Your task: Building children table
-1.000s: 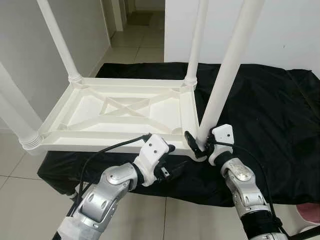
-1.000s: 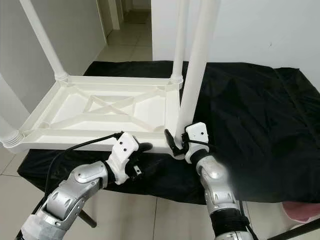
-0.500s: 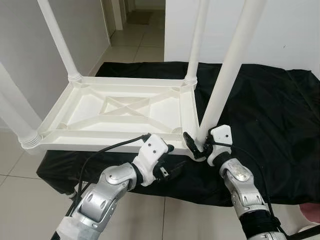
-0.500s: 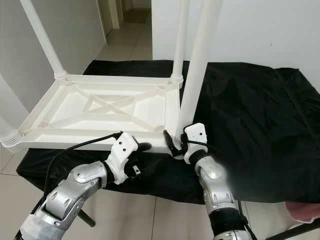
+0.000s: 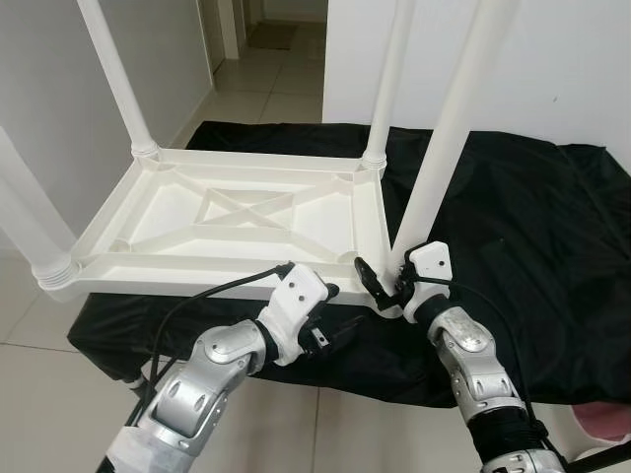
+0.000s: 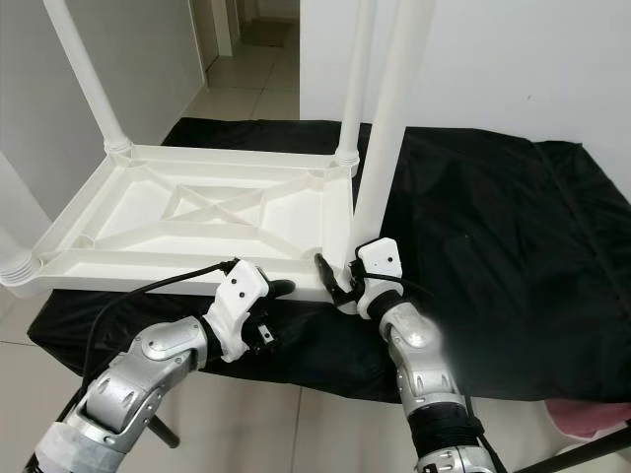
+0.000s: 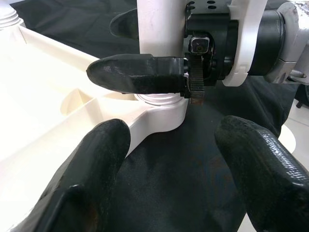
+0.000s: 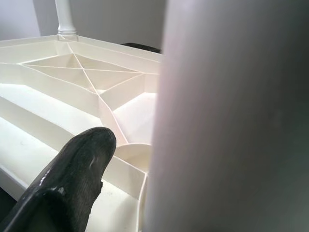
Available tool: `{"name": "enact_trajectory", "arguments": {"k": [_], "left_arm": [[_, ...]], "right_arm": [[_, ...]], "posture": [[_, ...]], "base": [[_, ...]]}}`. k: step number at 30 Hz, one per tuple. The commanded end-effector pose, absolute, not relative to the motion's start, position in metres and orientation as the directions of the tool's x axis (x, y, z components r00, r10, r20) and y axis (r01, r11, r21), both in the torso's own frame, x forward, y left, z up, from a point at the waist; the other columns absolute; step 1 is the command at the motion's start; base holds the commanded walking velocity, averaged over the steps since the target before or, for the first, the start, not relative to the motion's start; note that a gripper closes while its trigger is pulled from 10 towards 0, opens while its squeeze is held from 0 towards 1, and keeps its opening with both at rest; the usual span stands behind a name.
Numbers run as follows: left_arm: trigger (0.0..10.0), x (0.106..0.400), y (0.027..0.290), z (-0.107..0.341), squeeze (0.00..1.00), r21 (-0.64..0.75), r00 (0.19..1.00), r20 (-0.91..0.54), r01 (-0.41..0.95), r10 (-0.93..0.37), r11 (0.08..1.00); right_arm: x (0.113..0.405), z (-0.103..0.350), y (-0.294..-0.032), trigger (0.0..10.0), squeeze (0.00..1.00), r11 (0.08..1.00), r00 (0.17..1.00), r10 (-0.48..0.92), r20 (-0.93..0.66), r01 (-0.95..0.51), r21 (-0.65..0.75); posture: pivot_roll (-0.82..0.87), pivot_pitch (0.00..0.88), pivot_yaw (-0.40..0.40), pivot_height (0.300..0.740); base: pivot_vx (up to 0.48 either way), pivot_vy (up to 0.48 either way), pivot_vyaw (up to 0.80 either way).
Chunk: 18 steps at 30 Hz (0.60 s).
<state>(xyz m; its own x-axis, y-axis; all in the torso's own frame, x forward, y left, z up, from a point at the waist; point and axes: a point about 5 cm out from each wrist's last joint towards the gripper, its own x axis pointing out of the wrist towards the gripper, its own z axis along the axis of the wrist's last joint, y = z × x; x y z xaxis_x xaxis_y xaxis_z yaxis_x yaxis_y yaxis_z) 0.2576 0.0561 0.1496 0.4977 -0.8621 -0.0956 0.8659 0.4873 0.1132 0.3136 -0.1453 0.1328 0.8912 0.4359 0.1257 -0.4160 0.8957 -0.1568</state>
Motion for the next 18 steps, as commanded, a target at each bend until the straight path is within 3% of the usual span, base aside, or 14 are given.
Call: {"name": "enact_trajectory", "arguments": {"k": [1, 11, 12, 13, 14, 15, 16, 18], "left_arm": [[10.0, 0.258, 0.056, 0.150, 0.00, 0.114, 0.491, -0.094, 0.869, -0.866, 0.481], [10.0, 0.246, 0.054, 0.146, 0.00, 0.103, 0.427, -0.129, 0.904, -0.895, 0.416], [10.0, 0.246, 0.055, 0.146, 0.00, 0.105, 0.427, -0.132, 0.903, -0.894, 0.416], [10.0, 0.246, 0.055, 0.146, 0.00, 0.105, 0.427, -0.132, 0.903, -0.894, 0.416], [10.0, 0.247, 0.056, 0.145, 0.00, 0.110, 0.431, -0.135, 0.901, -0.892, 0.419], [10.0, 0.247, 0.056, 0.145, 0.00, 0.110, 0.431, -0.135, 0.901, -0.892, 0.419], [10.0, 0.247, 0.056, 0.145, 0.00, 0.111, 0.432, -0.134, 0.901, -0.892, 0.420], [10.0, 0.247, 0.055, 0.145, 0.00, 0.110, 0.431, -0.133, 0.901, -0.892, 0.419]], "right_arm": [[0.315, 0.134, -0.140, 10.0, 0.00, 0.879, 0.874, 0.469, 0.127, -0.449, -0.157], [0.322, 0.134, -0.147, 10.0, 0.00, 0.809, 0.813, 0.577, 0.076, -0.557, -0.186], [0.323, 0.133, -0.147, 8.1, 0.00, 0.790, 0.796, 0.602, 0.063, -0.583, -0.191], [0.323, 0.133, -0.147, 8.1, 0.00, 0.790, 0.796, 0.602, 0.063, -0.583, -0.191], [0.323, 0.132, -0.146, 3.4, 0.00, 0.765, 0.774, 0.632, 0.047, -0.613, -0.197], [0.323, 0.132, -0.146, 3.4, 0.00, 0.765, 0.774, 0.632, 0.047, -0.613, -0.197], [0.323, 0.131, -0.146, 0.0, 0.00, 0.756, 0.766, 0.642, 0.041, -0.623, -0.200], [0.322, 0.131, -0.147, 0.0, 0.00, 0.750, 0.760, 0.648, 0.038, -0.630, -0.200]], "posture": [[0.00, 0.000, -0.009, 0.740], [0.01, 0.000, -0.002, 0.740], [0.01, 0.000, -0.002, 0.740], [0.01, 0.000, -0.002, 0.740], [0.01, 0.000, -0.002, 0.740], [0.01, 0.000, -0.002, 0.740], [0.01, 0.000, -0.001, 0.740], [0.01, 0.000, -0.001, 0.740]], "base": [[0.000, 0.000, 0.00], [0.000, 0.000, 0.00], [0.000, 0.000, 0.00], [0.000, 0.000, 0.00], [0.000, 0.000, 0.00], [0.000, 0.000, 0.00], [0.000, 0.000, 0.00], [0.000, 0.000, 0.00]]}}
